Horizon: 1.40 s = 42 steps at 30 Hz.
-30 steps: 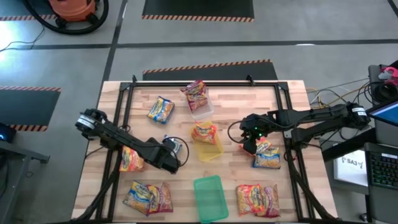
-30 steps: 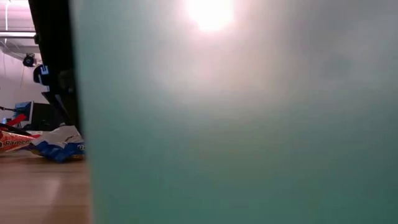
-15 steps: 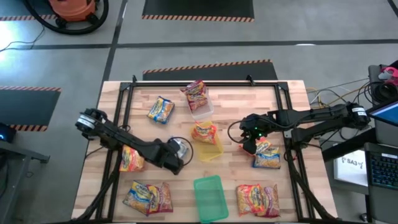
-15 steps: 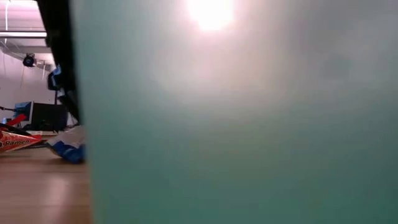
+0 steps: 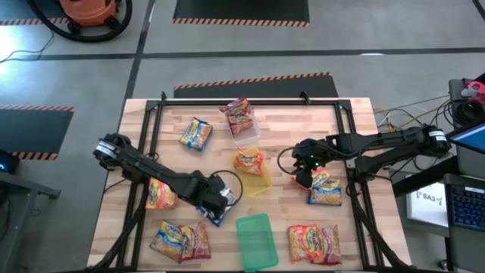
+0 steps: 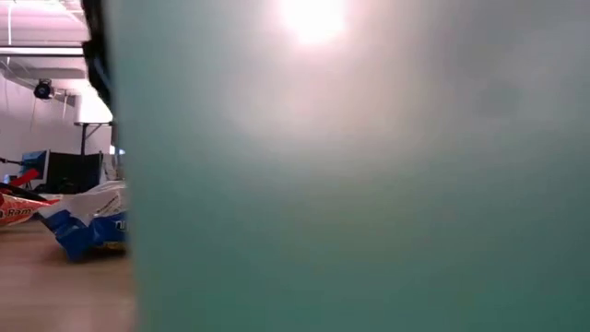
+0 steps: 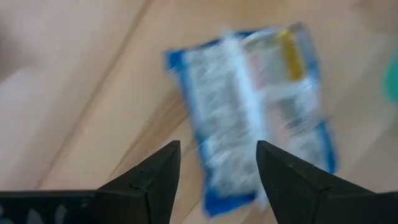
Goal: Sort Maruchan noodles
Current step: Put the blue noodle pack into the green bin
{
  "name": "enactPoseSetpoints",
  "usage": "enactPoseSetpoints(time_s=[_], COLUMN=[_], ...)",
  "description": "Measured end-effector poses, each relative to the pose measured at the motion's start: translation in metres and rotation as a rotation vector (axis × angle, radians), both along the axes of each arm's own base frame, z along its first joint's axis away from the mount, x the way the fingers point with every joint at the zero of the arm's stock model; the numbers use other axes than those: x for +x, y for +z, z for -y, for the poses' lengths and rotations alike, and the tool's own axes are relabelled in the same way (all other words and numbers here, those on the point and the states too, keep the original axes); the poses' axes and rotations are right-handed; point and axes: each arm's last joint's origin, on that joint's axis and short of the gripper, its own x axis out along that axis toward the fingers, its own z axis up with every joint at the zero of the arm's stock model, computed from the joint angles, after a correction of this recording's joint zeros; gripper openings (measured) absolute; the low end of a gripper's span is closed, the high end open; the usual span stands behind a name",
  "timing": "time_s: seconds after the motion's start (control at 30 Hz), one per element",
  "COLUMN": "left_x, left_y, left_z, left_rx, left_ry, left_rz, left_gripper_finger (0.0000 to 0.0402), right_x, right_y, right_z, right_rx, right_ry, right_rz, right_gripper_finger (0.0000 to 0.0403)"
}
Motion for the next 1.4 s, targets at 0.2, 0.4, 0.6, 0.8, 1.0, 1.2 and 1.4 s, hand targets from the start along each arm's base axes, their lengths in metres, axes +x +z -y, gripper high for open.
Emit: enactPoseSetpoints(time_s=[0.2, 0.4, 0.6, 0.8, 1.0, 1.2, 1.4], left_x=[-0.021, -0.026, -0.028, -0.016, -0.012, -0.017, -0.026], left_y=[-0.008, -0.040, -0.060, -0.061, -0.060, -0.048, -0.022], left_z=[-0.002, -0.008, -0.010, -0.005, -0.003, -0.003, -0.001], left_rx=[0.063, 0.049, 0.005, -0.061, -0.077, -0.121, -0.206], left_ry=[0.140, 0.172, 0.151, 0.084, 0.063, 0.030, 0.026], left_rz=[-0.132, -0.104, -0.059, 0.053, 0.093, 0.085, 0.160], left_gripper_finger=[0.0193, 0.0193, 0.0194, 0.0194, 0.0194, 0.0194, 0.0194], right_x=[0.007, 0.027, 0.044, 0.070, 0.097, 0.118, 0.134], right_y=[0.005, 0.016, 0.003, -0.004, -0.006, -0.020, -0.016], right_z=[-0.003, -0.021, -0.038, -0.045, -0.050, -0.055, -0.060], right_rx=[0.007, 0.088, 0.052, -0.052, -0.089, -0.056, 0.012], right_ry=[0.017, 0.148, 0.239, 0.277, 0.326, 0.374, 0.388], right_rz=[0.085, 0.300, 0.270, 0.232, 0.223, 0.170, 0.187], right_gripper_finger=[0.0162, 0.0162, 0.0154, 0.0138, 0.0135, 0.0146, 0.0157])
